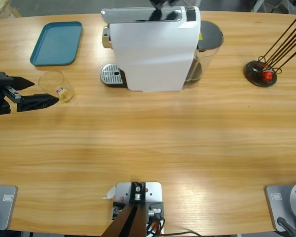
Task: Pour coffee
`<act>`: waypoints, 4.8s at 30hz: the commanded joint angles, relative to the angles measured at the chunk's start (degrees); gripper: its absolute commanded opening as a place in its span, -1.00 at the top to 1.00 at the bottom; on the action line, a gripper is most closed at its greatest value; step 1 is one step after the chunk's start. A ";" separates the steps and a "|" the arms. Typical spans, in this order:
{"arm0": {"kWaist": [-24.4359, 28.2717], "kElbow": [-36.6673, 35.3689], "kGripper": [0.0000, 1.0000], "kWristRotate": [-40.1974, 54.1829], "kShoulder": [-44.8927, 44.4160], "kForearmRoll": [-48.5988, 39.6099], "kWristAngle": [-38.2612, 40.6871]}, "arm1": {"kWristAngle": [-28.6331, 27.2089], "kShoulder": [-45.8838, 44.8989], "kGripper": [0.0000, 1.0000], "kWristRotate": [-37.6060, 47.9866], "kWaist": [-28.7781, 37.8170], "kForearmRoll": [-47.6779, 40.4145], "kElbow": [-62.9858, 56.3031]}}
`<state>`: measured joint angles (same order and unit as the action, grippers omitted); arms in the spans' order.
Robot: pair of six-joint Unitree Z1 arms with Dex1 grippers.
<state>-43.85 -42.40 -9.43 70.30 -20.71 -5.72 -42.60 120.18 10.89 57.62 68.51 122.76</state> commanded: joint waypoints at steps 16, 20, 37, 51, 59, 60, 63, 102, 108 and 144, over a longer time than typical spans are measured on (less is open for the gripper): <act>8.24 5.95 -0.83 -3.47 -10.06 8.29 -2.19 | 28.32 -40.84 -1.00 3.70 -9.72 -10.91 -53.31; 8.24 13.35 -0.83 -4.36 -8.54 18.62 -1.45 | 30.36 -42.06 -1.00 4.14 -9.72 -13.86 -58.39; 7.90 19.11 -0.83 -5.14 4.26 27.50 0.66 | 34.35 -41.34 -1.00 4.84 -9.72 -21.37 -66.72; 7.90 18.67 -0.83 -6.05 15.21 34.41 -5.48 | 35.04 -43.01 -1.00 4.84 -9.72 -21.67 -67.30; 5.62 19.85 -0.83 -3.89 7.58 35.15 -5.76 | 35.51 -41.99 -1.00 4.84 -9.72 -22.56 -67.55; 5.62 19.90 -0.83 -3.40 6.04 35.22 -5.46 | 35.67 -41.74 -1.00 4.84 -9.72 -22.83 -67.67; 5.62 19.71 -0.83 -1.39 1.22 35.87 -4.92 | 35.92 -41.34 -1.00 4.84 -9.72 -23.23 -67.83; 5.43 22.03 -0.82 -5.12 7.50 38.13 -6.30 | 37.15 -40.49 -1.00 5.18 -9.72 -24.44 -68.69; 5.09 19.83 -0.82 -1.38 -6.29 30.42 -14.83 | 37.41 -40.11 -1.00 5.28 -9.72 -24.83 -68.88; -1.80 18.78 -0.80 -14.59 6.71 27.57 -18.84 | 38.47 -40.19 -1.00 5.46 -9.72 -24.83 -69.06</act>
<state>-45.10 -24.17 -25.60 75.17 6.27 -23.21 -5.38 78.83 15.62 48.55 44.20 55.56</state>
